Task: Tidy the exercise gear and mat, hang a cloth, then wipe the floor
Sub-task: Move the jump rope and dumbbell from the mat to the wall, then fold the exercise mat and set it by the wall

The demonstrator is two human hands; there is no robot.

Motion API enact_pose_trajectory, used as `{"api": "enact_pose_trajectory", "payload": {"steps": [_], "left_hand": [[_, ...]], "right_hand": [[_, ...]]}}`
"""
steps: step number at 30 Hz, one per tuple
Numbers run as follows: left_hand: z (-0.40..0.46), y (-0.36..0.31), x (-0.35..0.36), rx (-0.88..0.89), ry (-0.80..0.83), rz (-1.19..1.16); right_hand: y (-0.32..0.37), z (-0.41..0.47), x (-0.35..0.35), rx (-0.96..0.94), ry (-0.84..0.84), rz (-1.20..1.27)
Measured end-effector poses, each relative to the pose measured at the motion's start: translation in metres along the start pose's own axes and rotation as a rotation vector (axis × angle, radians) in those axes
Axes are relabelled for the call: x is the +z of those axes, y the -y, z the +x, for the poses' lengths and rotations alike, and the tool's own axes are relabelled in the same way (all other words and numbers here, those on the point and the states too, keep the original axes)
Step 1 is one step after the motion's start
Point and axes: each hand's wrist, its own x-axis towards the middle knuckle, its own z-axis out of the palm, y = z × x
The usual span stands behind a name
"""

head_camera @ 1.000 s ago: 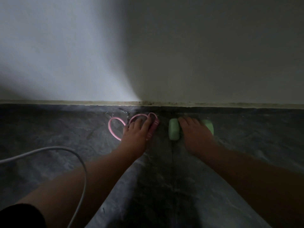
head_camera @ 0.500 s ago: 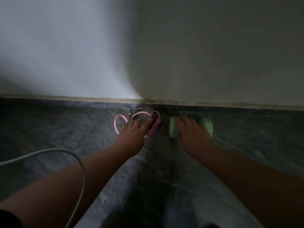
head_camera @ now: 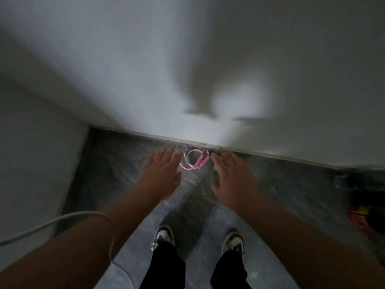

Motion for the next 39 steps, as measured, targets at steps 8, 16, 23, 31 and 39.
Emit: {"api": "enact_pose_trajectory", "payload": {"steps": [8, 16, 23, 31, 39], "left_hand": [[-0.148, -0.01, -0.255, -0.203, -0.13, -0.1], [-0.266, -0.012, -0.359, -0.429, -0.276, -0.103], [-0.365, -0.046, -0.354, -0.773, -0.398, -0.08], [-0.534, -0.185, -0.292, -1.306, -0.512, -0.192], [-0.677, -0.34, -0.23, -1.791, -0.555, -0.234]], "right_hand": [[0.137, -0.08, -0.248, -0.124, -0.071, 0.116], [0.212, -0.133, -0.323, -0.246, -0.072, 0.183], [0.258, -0.15, -0.367, -0.705, -0.094, 0.11], [0.284, -0.233, -0.362, -1.154, 0.053, 0.047], [0.328, -0.401, -0.314, -1.594, 0.244, 0.023]]}}
